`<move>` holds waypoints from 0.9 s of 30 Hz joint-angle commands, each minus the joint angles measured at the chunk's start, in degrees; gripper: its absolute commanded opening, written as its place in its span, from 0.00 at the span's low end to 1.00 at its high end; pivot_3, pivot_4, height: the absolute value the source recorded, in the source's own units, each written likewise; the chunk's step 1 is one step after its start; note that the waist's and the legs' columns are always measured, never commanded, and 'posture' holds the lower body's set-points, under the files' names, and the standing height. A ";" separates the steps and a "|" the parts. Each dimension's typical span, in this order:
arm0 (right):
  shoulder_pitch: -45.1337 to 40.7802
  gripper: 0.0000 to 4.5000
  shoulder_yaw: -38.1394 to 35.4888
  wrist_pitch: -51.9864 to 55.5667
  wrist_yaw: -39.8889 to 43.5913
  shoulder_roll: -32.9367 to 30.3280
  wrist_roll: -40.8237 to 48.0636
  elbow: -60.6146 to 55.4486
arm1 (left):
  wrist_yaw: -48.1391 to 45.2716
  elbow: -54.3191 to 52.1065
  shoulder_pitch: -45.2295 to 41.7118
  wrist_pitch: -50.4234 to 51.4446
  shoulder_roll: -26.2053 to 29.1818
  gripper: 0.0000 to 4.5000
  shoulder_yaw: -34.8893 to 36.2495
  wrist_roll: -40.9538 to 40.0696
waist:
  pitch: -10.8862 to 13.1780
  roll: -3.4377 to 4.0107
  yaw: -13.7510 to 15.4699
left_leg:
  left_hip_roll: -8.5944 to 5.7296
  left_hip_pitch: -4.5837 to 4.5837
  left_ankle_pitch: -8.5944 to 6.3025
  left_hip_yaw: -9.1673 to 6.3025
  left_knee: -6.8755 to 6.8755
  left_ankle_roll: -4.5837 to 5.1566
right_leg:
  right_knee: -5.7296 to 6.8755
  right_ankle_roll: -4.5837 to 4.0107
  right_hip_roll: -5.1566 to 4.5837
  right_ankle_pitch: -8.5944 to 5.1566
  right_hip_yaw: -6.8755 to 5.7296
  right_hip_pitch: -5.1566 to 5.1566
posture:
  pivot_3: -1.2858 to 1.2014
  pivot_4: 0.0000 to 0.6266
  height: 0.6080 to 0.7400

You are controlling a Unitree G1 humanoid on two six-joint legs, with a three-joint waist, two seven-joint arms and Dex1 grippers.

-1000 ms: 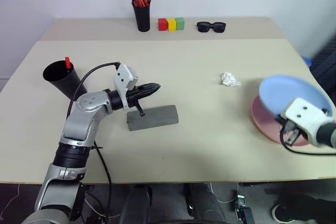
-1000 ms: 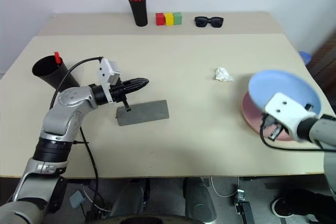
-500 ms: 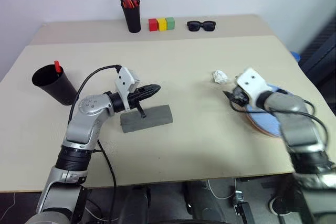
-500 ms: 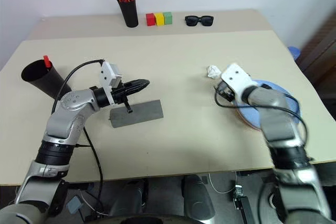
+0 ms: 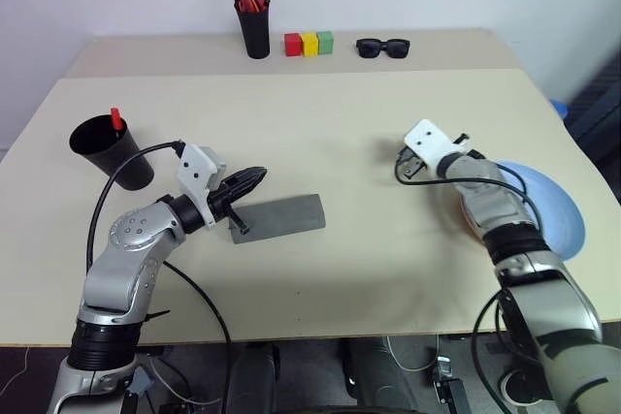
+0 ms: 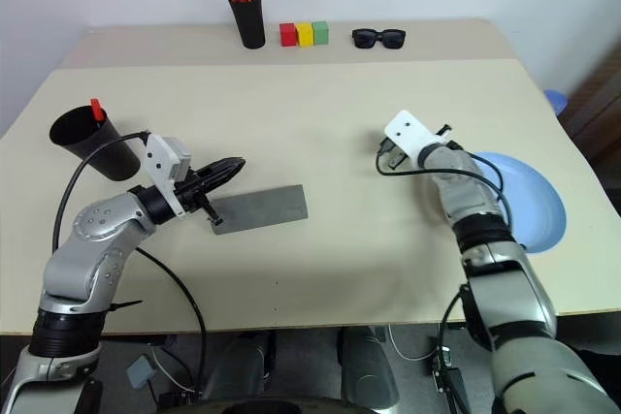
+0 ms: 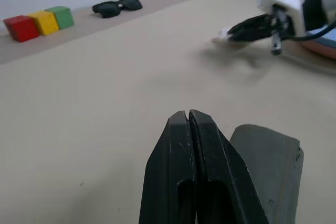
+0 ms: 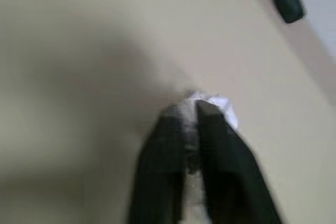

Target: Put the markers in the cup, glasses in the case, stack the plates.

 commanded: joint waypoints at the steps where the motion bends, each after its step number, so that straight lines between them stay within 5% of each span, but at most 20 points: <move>1: 4.70 0.12 -4.53 4.71 1.88 -4.63 1.05 -13.92 | -0.42 0.44 0.00 -1.66 0.28 0.00 0.61 -0.39 | 0.00 0.00 -0.03 | 0.00 0.00 0.00 0.01 0.00 0.00 | -0.01 0.00 0.00 0.00 0.00 0.00 | 0.52 0.24 1.00; 9: 27.21 0.12 -21.40 24.48 13.13 -15.68 9.68 -46.21 | -4.18 11.45 -4.76 -6.77 0.94 0.00 -0.38 1.31 | -0.04 0.04 -0.08 | 0.00 0.01 -0.01 0.02 0.03 0.01 | -0.02 0.02 0.01 -0.03 0.00 0.03 | 0.52 0.24 1.00; 13: 30.45 0.40 -22.55 26.86 13.38 -17.17 9.84 -47.12 | -4.21 12.73 -5.85 -7.08 0.22 0.00 -0.38 0.85 | -0.04 0.04 -0.41 | 0.03 0.11 -0.01 0.11 0.07 0.01 | -0.01 -0.21 0.01 -0.12 0.06 0.07 | 0.52 0.24 1.00; 17: 24.73 0.84 -18.99 23.95 10.79 -12.47 11.10 -44.31 | -3.90 13.15 -5.98 -7.55 -0.41 0.00 -1.10 1.41 | -0.05 0.04 -0.66 | 0.03 0.22 0.00 0.45 0.12 0.01 | 0.02 -0.23 0.01 -0.09 0.38 0.06 | 0.52 0.24 1.00; 27: 7.49 0.84 -3.95 16.08 4.73 -1.08 5.28 -17.27 | -1.22 8.58 -5.20 -5.66 -1.02 0.00 -1.08 1.01 | -0.05 0.00 -0.23 | 0.03 0.13 0.00 0.52 0.09 0.01 | -0.02 0.02 0.02 0.06 0.50 -0.04 | 0.52 0.24 1.00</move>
